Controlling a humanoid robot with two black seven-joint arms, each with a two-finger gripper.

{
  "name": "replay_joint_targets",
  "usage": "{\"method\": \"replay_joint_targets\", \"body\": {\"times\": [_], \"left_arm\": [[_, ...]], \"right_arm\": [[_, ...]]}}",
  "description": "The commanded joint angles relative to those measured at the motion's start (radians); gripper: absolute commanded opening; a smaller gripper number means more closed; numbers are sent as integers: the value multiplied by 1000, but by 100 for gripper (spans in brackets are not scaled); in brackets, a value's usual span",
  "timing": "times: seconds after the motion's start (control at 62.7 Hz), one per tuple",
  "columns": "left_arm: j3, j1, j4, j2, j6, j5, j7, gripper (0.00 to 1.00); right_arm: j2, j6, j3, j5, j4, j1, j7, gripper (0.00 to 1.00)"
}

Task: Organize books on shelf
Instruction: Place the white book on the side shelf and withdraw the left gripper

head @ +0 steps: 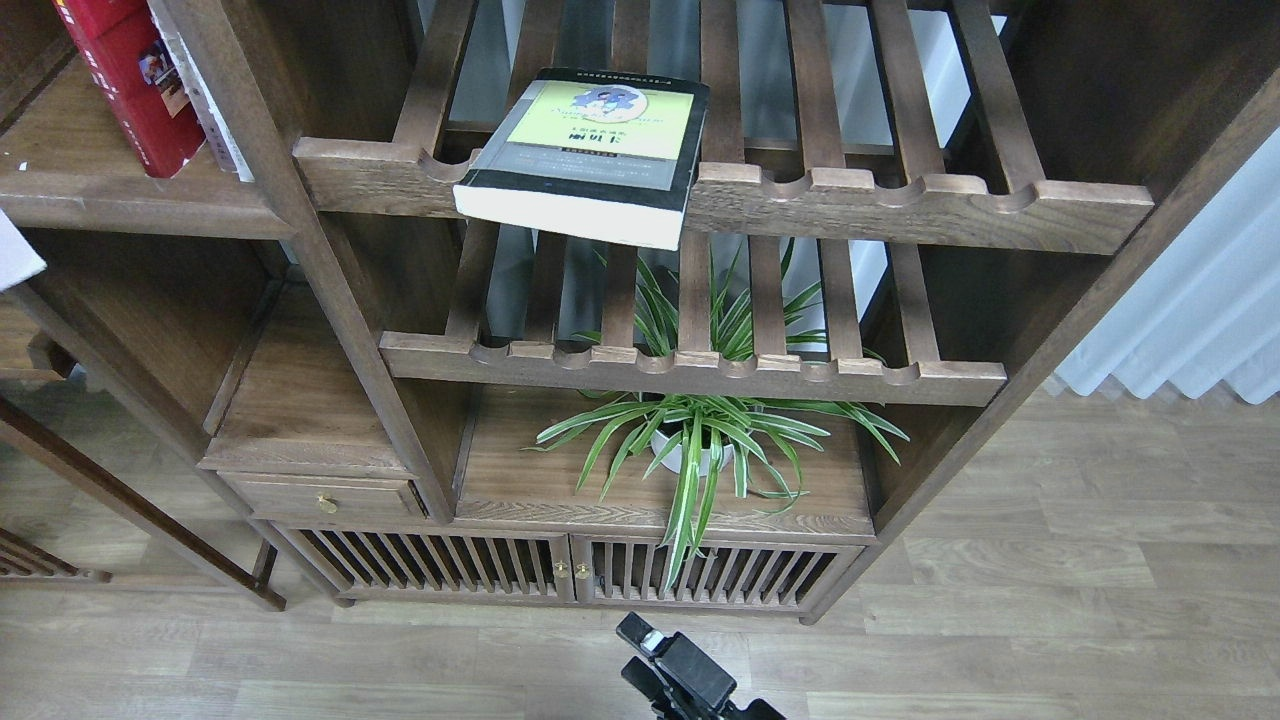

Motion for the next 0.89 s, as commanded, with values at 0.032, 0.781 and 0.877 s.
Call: {"method": "replay_joint_targets", "body": {"times": [0.032, 0.781, 0.877], "left_arm": [[28, -138, 2, 0, 0, 92, 13, 9], [216, -672, 151, -149, 0, 426, 12, 8], [272, -756, 200, -148, 0, 440, 12, 8]], "right_arm": [[-3, 0, 1, 0, 1, -5, 0, 99], [-7, 0, 7, 0, 1, -9, 1, 99], [-6, 0, 6, 0, 1, -8, 0, 99]]}}
